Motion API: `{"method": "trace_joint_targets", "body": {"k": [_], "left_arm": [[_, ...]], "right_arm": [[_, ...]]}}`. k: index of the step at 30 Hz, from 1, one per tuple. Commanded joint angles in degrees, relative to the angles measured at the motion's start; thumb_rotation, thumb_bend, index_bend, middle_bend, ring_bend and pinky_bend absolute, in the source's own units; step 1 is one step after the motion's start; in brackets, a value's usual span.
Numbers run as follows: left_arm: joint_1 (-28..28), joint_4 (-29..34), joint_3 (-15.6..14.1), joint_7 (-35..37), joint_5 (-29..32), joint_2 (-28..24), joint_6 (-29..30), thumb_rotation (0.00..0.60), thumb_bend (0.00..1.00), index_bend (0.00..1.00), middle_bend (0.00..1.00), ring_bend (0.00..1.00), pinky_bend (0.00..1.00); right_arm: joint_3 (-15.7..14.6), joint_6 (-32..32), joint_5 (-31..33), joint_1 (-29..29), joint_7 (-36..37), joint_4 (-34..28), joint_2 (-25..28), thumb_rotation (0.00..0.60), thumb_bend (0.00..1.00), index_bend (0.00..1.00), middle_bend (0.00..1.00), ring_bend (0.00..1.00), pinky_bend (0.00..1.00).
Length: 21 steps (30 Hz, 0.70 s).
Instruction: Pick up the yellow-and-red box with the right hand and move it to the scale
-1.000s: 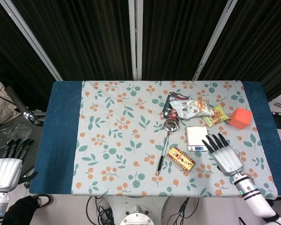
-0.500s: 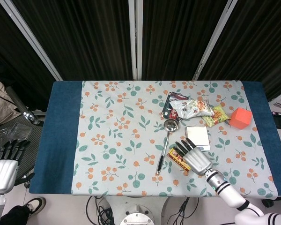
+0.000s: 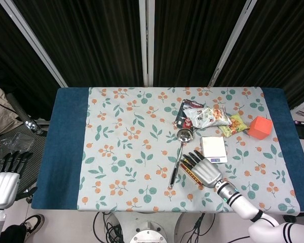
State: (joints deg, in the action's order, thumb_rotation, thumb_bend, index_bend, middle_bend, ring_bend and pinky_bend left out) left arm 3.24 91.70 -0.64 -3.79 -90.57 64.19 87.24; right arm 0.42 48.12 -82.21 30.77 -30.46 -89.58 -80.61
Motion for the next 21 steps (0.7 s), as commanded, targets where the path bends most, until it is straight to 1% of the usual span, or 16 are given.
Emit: {"method": "trace_joint_targets", "body": {"k": [1, 4, 8, 14, 21], "left_arm": [[0.0, 0.1, 0.0, 0.0, 0.0, -0.1, 0.0, 0.6, 0.05, 0.1, 0.08, 0.0, 0.0], [0.0, 0.1, 0.0, 0.0, 0.0, -0.1, -0.1, 0.6, 0.05, 0.1, 0.08, 0.0, 0.0], [0.0, 0.1, 0.0, 0.0, 0.0, -0.1, -0.2, 0.6, 0.05, 0.1, 0.08, 0.0, 0.0], [-0.1, -0.1, -0.1, 0.2, 0.0, -0.1, 0.0, 0.6, 0.05, 0.1, 0.08, 0.0, 0.0], [-0.2, -0.2, -0.1, 0.4, 0.0, 0.0, 0.1, 0.6, 0.05, 0.1, 0.08, 0.0, 0.0]], "right_arm": [[-0.2, 0.0, 0.1, 0.3, 0.4, 0.1, -0.2, 0.6, 0.0, 0.0, 0.0, 0.0, 0.0], [-0.5, 0.2, 0.2, 0.5, 1.0, 0.1, -0.2, 0.6, 0.0, 0.0, 0.01, 0.0, 0.0], [-0.7, 0.2, 0.4, 0.8, 2.2, 0.3, -0.3, 0.6, 0.0, 0.0, 0.11, 0.0, 0.0], [-1.2, 0.7, 0.1, 1.2, 3.5, 0.6, -0.3, 0.6, 0.0, 0.0, 0.17, 0.0, 0.0], [-1.7, 3.9, -2.9, 0.8, 7.2, 1.2, -0.5, 0.6, 0.01, 0.0, 0.27, 0.0, 0.0]]}}
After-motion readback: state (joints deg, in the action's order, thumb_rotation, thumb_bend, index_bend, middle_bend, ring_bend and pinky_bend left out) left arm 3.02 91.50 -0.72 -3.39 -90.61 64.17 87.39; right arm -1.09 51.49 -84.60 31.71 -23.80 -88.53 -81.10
